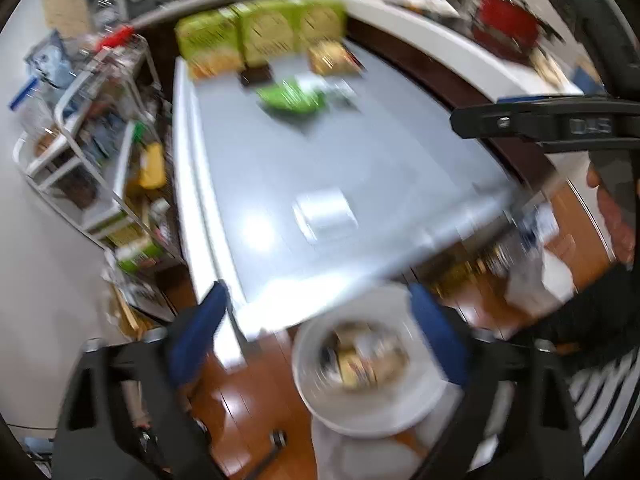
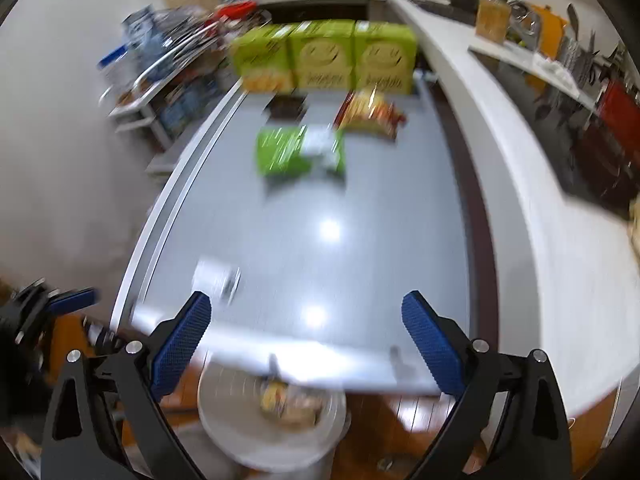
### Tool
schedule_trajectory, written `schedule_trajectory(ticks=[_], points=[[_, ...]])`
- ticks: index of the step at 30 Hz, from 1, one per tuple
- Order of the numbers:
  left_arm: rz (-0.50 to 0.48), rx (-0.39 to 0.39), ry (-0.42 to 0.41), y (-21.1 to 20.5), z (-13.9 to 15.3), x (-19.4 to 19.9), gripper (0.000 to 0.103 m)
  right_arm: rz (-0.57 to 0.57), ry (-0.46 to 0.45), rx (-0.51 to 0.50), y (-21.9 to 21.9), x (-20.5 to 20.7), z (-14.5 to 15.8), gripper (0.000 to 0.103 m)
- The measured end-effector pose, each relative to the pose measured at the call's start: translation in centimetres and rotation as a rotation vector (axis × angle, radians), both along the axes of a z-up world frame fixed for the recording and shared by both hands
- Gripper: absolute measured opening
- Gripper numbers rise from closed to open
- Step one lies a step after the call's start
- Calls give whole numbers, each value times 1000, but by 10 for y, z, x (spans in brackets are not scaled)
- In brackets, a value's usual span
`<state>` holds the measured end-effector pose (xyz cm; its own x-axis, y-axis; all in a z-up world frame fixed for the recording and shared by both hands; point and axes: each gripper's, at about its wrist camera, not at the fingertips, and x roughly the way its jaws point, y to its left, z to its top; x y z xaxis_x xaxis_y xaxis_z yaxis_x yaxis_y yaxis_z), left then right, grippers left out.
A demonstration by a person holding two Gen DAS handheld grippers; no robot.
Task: Collect trash
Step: 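Move both tools back over the counter, then grasp the brown plastic tray with the left tool while the right tool grasps the yellow biscuit packet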
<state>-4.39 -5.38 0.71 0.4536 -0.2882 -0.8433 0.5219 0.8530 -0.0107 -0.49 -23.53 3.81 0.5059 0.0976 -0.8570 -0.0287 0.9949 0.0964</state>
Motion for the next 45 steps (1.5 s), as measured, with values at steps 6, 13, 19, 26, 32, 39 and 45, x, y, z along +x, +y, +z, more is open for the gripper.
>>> schedule_trajectory(ticks=[6,13,19,26,32,39,45], points=[[78,-17,-85,-2,19,67,100,-80,-29,-28,-8,97,2,96],[137,51,-165,-14,28,144,100,-204,48,-41,-37,195,-27,97],[130,62,-158,-32,18,202,100,-249,95,-22,-46,243,-51,97],[132,53,-125,-50,3,249,100,-246,116,-18,-45,273,-70,97],[150,22,-73,-67,-17,286,100,-188,97,-81,-40,278,-76,78],[166,-1,-9,-84,-39,314,100,-193,134,-28,-57,269,-92,71],[150,33,4,-98,-52,328,100,-212,124,-21,-64,257,-94,76]])
